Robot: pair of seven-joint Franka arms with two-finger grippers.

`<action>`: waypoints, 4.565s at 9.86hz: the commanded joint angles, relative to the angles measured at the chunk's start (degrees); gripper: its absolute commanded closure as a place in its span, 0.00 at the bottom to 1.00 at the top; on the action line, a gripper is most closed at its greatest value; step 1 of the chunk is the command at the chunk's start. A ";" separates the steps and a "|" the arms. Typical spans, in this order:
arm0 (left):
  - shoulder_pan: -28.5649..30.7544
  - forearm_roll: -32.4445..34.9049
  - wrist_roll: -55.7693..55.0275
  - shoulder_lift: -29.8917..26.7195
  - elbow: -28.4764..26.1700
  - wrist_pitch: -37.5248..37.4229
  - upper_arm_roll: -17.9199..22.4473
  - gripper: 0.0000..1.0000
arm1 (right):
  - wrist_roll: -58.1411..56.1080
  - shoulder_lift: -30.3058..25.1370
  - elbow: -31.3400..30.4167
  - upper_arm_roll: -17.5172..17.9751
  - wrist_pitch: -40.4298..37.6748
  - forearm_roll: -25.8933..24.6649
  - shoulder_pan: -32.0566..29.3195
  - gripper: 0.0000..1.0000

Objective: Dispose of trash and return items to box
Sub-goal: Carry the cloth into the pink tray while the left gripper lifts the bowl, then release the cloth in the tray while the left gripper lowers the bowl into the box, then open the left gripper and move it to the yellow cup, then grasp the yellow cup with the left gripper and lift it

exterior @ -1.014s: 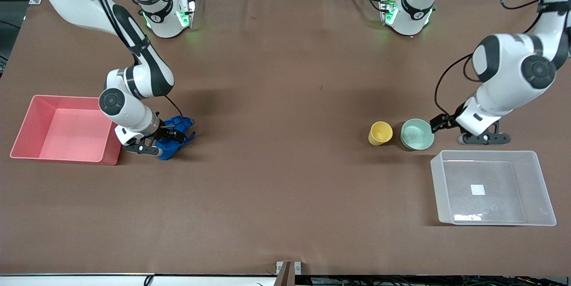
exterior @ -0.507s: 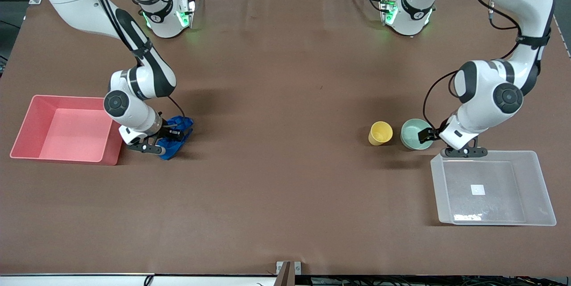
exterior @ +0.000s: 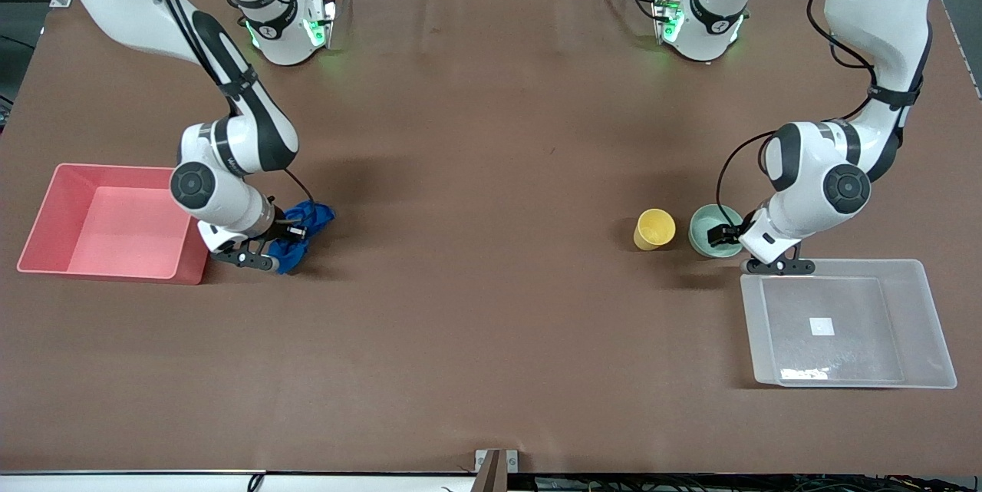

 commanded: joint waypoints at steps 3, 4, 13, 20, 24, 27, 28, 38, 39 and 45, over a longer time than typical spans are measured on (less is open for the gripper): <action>0.25 0.02 1.19 2.13 -0.15 2.34 -0.15 0.93 | -10.59 -10.22 19.57 -1.42 -36.74 -0.04 -4.38 0.99; 0.33 0.02 1.71 1.61 -0.15 2.17 -0.15 0.95 | -16.67 -11.27 19.61 -6.49 -37.84 -0.65 -4.49 0.99; 2.09 -0.68 6.37 -5.11 25.52 -27.77 -0.59 1.00 | -52.59 -2.07 0.36 -24.04 -4.46 1.96 -9.67 0.94; 5.17 -0.15 13.31 17.93 50.82 -22.04 4.23 1.00 | -43.13 -7.48 7.36 -22.64 -11.35 4.62 -8.71 0.00; 5.25 -0.33 14.20 24.80 50.04 -13.48 6.53 0.99 | -21.34 -17.34 23.24 -15.00 -36.73 4.62 -6.60 0.00; 5.08 -0.59 13.32 25.69 48.63 -13.39 6.44 0.91 | -20.07 -18.48 37.43 -12.61 -51.53 4.53 -7.91 0.00; 5.08 -0.51 13.40 25.25 47.50 -13.39 6.44 0.88 | -21.03 -22.49 35.27 -11.65 -52.78 4.53 -9.83 0.00; 4.73 0.02 3.17 -7.97 15.61 -17.88 -8.55 0.06 | -24.29 -25.79 32.00 -11.29 -50.34 0.66 -8.18 0.00; 3.94 0.63 -1.05 -7.80 12.19 -14.92 -10.94 0.06 | -24.29 -25.79 31.83 -11.38 -49.81 0.92 -8.35 0.00; -2.48 2.66 -10.32 -3.24 2.06 -2.86 -11.14 0.06 | -24.29 -25.70 31.74 -11.56 -49.81 1.19 -8.44 0.00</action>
